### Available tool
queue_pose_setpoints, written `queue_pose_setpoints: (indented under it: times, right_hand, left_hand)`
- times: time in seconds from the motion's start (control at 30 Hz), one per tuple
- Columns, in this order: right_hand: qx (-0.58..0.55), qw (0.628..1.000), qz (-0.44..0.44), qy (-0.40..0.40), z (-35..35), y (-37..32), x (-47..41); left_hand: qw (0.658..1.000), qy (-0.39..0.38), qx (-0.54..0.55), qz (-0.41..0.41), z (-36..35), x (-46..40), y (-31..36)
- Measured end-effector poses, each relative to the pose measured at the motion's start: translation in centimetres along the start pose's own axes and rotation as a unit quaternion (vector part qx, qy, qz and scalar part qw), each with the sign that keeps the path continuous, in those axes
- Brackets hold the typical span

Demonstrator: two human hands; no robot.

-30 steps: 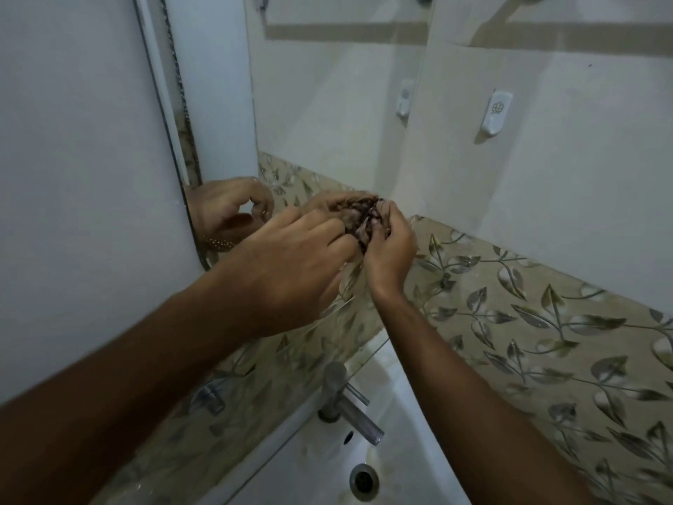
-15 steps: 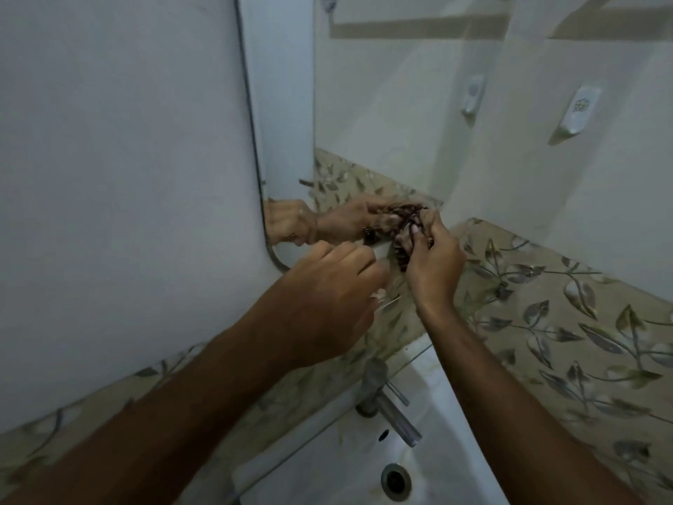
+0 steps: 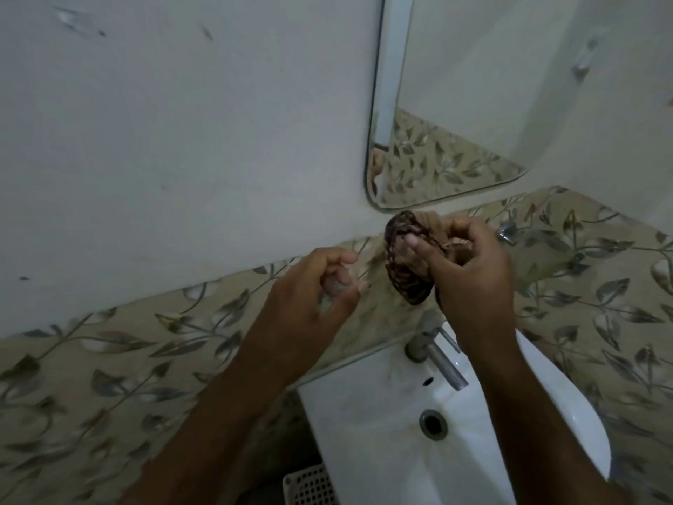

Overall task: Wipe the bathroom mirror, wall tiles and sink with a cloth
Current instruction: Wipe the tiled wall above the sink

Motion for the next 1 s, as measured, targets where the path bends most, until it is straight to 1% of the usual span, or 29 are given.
queue_pose_setpoints:
  times: [0.07, 0.13, 0.27, 0.43, 0.53, 0.63, 0.83, 1.0]
  right_hand:
    - [-0.038, 0.997, -0.038, -0.058, -1.8, -0.8, 2.0]
    - [-0.051, 0.992, -0.052, -0.105, -3.3, -1.3, 4.2]
    - [-0.128, 0.976, -0.129, -0.121, -3.8, -1.3, 8.4]
    - [-0.108, 0.974, -0.111, -0.163, -3.8, -1.3, 12.2]
    - [-0.065, 0.982, -0.093, -0.152, -2.5, -1.7, 13.2]
    - [-0.087, 0.980, -0.122, -0.128, -1.7, -1.7, 14.3]
    - [-0.090, 0.988, -0.102, -0.067, -1.7, -1.7, 14.3]
    - [0.011, 0.997, -0.057, -0.042, -3.0, -2.0, 10.8]
  left_hand:
    - [0.996, -0.024, 0.054, 0.060, -0.1, 1.1, -0.4]
    - [0.993, -0.024, 0.082, 0.087, 0.1, 2.7, -0.7]
    - [0.986, 0.010, 0.115, 0.119, 0.9, 6.4, -1.3]
    - [0.984, 0.047, 0.122, 0.123, 1.5, 9.9, -2.0]
    - [0.985, 0.059, 0.109, 0.118, 2.5, 11.4, -3.0]
    - [0.981, 0.061, 0.126, 0.134, 2.9, 12.4, -3.9]
    - [0.973, 0.079, 0.168, 0.135, 2.9, 12.8, -4.0]
    - [0.974, 0.105, 0.164, 0.118, 3.2, 11.0, -3.6]
Point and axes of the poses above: each hand's wrist, its own x-axis away from the middle knuckle, its own z-axis out of the back of the hand, y = z × x, the point moved 3 cm from there along -x, towards the middle knuckle, and after that the axes turned 1 degree about x, right-handed, at the moved point
